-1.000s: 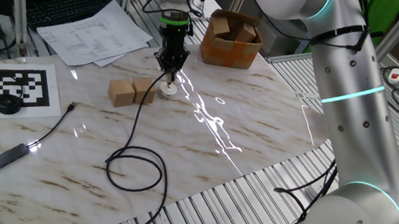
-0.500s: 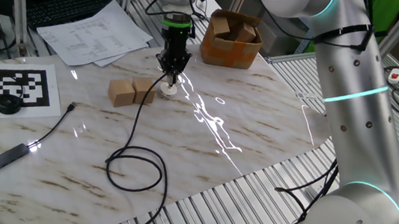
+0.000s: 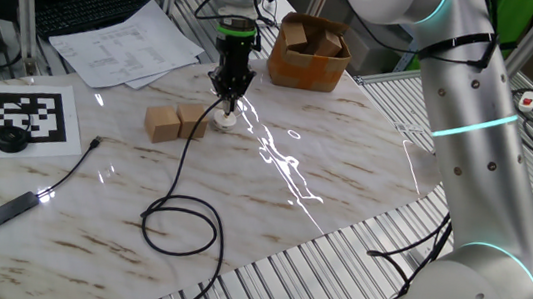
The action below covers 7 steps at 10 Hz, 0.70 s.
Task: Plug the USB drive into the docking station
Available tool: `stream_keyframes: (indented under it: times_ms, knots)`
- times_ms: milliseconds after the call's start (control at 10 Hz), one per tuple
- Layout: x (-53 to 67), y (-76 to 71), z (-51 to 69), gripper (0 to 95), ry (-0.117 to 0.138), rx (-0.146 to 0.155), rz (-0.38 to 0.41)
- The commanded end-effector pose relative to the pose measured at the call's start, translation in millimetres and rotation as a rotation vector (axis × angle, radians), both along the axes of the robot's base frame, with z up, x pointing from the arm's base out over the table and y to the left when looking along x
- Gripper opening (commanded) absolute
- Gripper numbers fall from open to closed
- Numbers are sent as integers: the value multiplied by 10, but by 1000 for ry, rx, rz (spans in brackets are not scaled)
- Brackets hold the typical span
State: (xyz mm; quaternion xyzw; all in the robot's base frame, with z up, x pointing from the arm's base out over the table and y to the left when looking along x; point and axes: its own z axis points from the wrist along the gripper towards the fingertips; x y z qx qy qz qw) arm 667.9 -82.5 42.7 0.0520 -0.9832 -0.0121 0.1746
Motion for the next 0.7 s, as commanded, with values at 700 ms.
stream_keyframes:
  times_ms: [700]
  knots:
    - [4,25,-67,0,-17,-2,-5]
